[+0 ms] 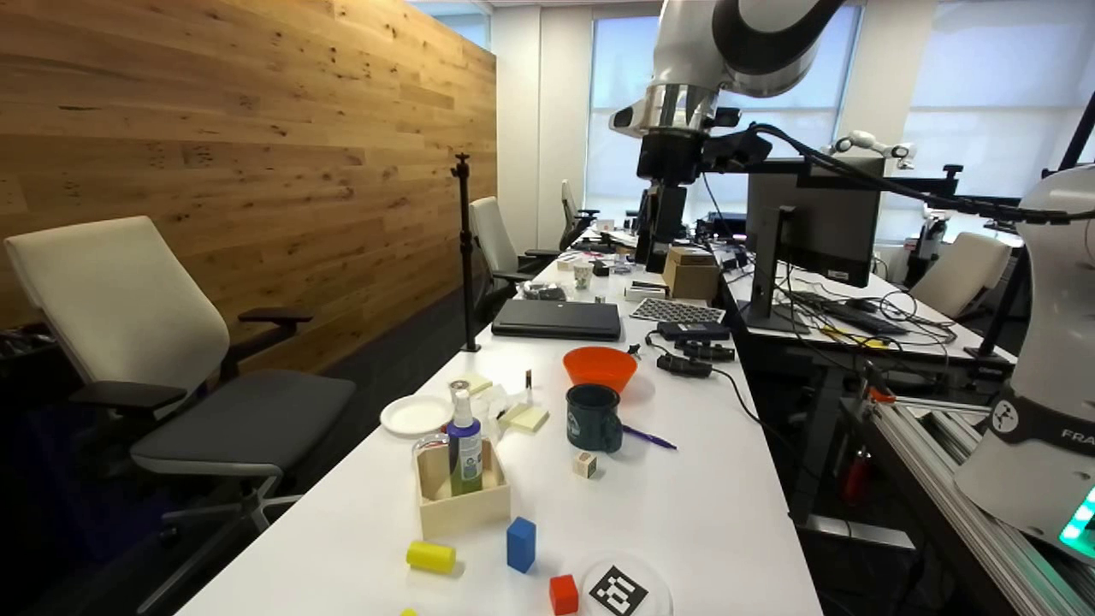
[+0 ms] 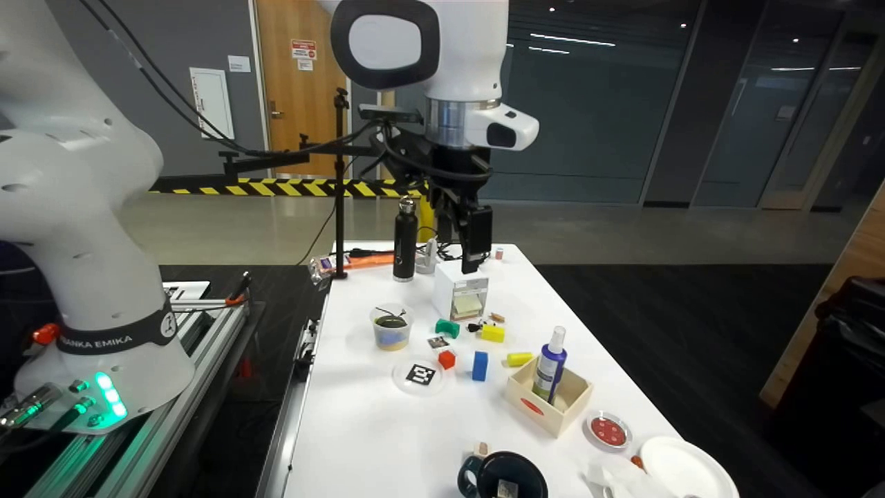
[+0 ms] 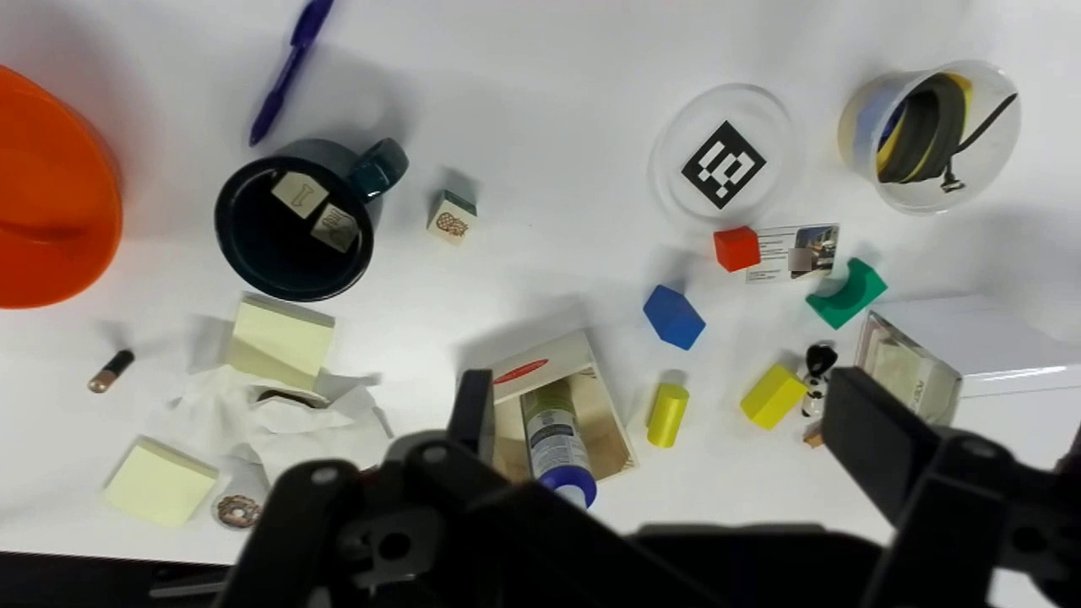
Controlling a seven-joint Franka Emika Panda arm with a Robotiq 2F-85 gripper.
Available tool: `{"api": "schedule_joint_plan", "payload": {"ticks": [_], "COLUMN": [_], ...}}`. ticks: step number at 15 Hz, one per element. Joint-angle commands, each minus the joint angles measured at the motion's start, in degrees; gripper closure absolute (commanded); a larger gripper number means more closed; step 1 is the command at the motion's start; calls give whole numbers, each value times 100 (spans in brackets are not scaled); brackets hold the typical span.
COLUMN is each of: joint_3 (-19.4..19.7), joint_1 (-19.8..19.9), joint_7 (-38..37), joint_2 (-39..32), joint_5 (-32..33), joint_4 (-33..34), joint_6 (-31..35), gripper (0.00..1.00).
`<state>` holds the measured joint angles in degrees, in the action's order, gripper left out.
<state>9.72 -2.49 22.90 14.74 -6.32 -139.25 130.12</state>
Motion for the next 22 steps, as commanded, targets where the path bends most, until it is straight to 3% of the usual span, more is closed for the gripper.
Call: {"api": "schedule_joint_plan", "payload": {"ticks": [1, 7, 22], "joint_3": [-158, -577, -1531], "joint_1": [-150, -256, -306], "joint_7": [410, 475, 147], "joint_2": [-359, -785, -2308], "joint_5": [-453, -492, -208], "joint_4": [203, 253, 402], "joint_6": [39, 269, 2154], "gripper": [0, 0, 0]}}
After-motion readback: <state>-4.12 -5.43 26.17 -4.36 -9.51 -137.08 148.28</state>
